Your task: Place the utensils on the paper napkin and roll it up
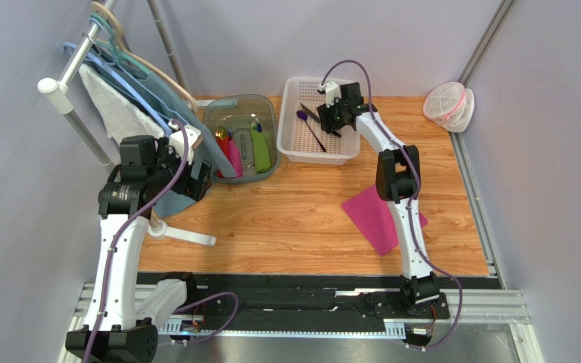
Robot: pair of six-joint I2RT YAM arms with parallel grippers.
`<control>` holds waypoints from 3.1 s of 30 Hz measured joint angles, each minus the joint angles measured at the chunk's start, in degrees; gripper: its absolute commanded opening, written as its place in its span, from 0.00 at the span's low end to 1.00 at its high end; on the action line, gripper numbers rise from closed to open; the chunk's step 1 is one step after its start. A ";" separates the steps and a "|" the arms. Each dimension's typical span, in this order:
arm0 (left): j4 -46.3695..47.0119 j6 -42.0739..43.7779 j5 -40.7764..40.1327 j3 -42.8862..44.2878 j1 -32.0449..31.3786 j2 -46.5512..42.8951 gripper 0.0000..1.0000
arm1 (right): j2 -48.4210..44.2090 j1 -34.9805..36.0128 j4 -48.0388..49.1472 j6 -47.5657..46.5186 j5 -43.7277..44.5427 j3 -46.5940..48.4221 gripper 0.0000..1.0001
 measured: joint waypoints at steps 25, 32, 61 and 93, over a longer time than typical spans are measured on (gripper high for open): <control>-1.55 -1.29 -1.68 3.93 0.00 1.25 0.99 | -0.42 0.15 -12.96 -7.41 -0.15 2.10 0.38; -1.90 -1.29 -1.70 4.20 0.00 1.33 0.99 | -0.44 1.70 -13.75 -7.67 4.50 2.10 0.13; -1.18 -0.96 -2.08 6.03 0.00 2.67 0.99 | -12.44 1.27 -13.29 0.74 6.82 -4.22 0.00; 11.78 -7.80 9.97 -4.72 -9.31 -8.24 0.99 | -100.10 -2.73 -12.96 30.93 21.44 -85.02 0.00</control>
